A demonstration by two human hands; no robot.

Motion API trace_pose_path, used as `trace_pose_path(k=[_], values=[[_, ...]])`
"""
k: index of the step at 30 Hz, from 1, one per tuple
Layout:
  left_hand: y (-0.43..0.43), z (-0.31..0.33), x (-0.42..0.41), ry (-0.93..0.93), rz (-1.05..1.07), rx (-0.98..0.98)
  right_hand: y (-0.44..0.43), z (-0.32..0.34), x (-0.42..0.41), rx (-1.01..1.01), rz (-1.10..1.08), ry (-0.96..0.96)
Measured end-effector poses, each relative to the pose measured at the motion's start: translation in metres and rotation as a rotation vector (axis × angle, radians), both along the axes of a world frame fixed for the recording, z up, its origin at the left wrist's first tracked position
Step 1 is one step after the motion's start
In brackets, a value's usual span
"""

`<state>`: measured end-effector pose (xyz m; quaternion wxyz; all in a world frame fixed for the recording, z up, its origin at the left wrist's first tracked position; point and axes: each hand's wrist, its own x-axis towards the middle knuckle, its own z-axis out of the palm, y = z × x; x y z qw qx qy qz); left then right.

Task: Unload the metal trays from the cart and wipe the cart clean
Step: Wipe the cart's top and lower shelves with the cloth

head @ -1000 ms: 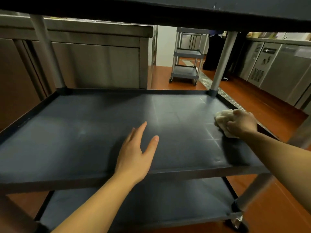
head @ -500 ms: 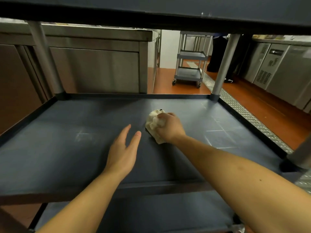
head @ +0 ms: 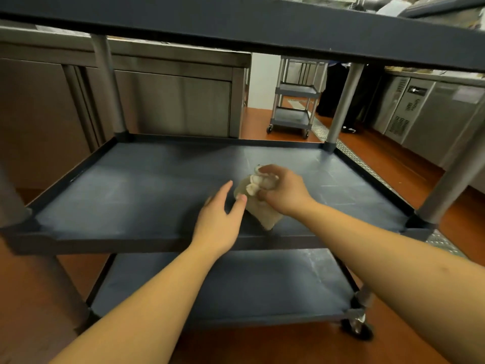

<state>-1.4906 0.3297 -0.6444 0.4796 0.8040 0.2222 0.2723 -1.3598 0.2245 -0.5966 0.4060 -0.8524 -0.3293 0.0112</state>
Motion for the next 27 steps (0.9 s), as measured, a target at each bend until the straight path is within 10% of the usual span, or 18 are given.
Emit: trace_pose_path(k=[15, 27], values=[[-0.007, 0.031, -0.054, -0.279, -0.175, -0.455, -0.044, 0.067, -0.085, 0.095, 0.249, 0.045], [0.017, -0.007, -0.114, 0.103, -0.518, -0.365, -0.078, 0.036, -0.107, -0.108, 0.399, 0.518]])
